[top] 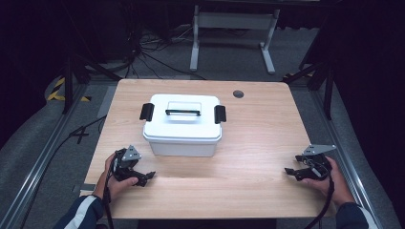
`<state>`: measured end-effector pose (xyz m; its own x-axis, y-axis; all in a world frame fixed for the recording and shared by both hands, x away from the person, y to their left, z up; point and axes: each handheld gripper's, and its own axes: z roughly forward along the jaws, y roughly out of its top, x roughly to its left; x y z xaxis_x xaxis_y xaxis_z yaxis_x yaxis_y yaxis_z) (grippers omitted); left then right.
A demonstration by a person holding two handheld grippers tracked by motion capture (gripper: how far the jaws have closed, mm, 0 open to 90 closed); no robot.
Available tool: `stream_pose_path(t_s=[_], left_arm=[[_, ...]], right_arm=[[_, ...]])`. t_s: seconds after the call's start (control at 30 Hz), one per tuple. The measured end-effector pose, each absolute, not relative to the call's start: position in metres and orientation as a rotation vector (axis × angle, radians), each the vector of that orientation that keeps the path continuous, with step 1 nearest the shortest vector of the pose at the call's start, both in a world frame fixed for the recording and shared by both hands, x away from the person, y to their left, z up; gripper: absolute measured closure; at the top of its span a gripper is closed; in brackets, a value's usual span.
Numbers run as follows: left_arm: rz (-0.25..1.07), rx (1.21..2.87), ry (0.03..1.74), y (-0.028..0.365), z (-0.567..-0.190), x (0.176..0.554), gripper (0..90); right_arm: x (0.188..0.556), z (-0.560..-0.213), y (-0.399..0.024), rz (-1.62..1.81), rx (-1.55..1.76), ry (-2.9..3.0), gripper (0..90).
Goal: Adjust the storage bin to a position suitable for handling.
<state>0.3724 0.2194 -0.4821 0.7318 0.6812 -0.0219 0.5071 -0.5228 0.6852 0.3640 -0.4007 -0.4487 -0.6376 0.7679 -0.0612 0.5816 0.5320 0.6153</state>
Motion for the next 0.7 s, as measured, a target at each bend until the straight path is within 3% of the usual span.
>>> stream_pose_path(t_s=[0.13, 0.7], left_arm=[[0.325, 2.241, 0.894, 0.219, -0.482, 0.372, 0.1], [0.325, 2.242, 0.894, 0.219, -0.482, 0.372, 0.1]], right_arm=[[0.365, -0.442, -0.398, 0.801, 1.088, 2.485, 34.9], [0.377, -0.394, -0.375, 0.723, 0.908, 2.546, 36.3]])
